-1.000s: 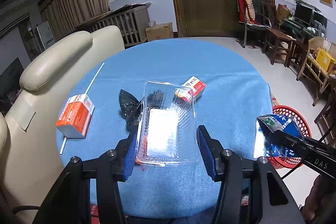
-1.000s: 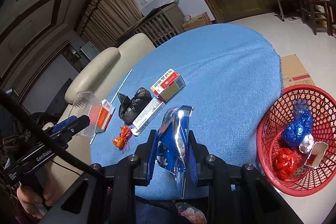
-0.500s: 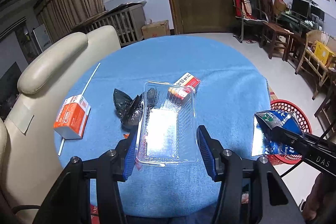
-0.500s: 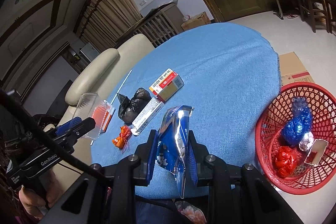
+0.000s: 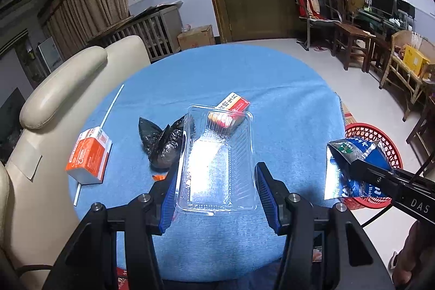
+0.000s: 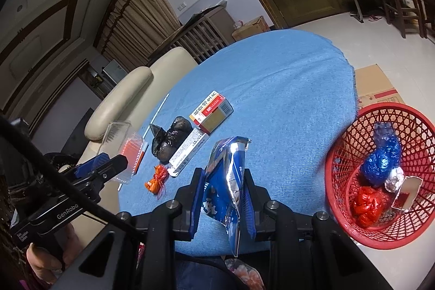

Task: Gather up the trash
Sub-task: 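Lift the clear plastic tray with the left tool while the right tool holds the blue wrapper, then carry the clear tray with the left tool while the right tool carries the blue wrapper toward the red basket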

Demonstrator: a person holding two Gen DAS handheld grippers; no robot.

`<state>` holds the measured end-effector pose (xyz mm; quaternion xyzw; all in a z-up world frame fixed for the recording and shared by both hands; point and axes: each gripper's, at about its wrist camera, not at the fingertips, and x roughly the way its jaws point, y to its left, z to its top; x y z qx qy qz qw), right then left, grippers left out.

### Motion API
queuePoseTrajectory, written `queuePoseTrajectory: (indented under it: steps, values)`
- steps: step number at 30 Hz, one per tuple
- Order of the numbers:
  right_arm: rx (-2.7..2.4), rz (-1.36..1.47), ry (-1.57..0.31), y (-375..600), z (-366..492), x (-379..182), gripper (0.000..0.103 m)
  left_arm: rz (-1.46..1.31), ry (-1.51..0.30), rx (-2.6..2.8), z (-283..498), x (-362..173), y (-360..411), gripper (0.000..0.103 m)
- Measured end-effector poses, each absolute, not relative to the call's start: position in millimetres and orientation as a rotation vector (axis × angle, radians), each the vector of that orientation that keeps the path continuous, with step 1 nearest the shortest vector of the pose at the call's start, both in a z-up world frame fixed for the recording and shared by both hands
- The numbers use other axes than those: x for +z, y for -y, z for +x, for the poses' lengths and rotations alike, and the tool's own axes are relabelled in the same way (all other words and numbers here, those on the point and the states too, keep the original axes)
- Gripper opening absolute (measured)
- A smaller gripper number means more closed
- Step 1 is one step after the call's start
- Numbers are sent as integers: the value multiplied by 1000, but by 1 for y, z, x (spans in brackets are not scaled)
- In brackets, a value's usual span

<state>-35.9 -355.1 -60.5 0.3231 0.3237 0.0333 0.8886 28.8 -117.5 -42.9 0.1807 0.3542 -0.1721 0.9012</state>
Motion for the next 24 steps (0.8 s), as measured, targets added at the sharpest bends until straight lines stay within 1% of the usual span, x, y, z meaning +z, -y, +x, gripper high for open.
queuePoseTrajectory:
  steps: [24]
  values:
    - [45,697,-664,367,-46,-63,29,401,-742,-387,22,-47,130,56]
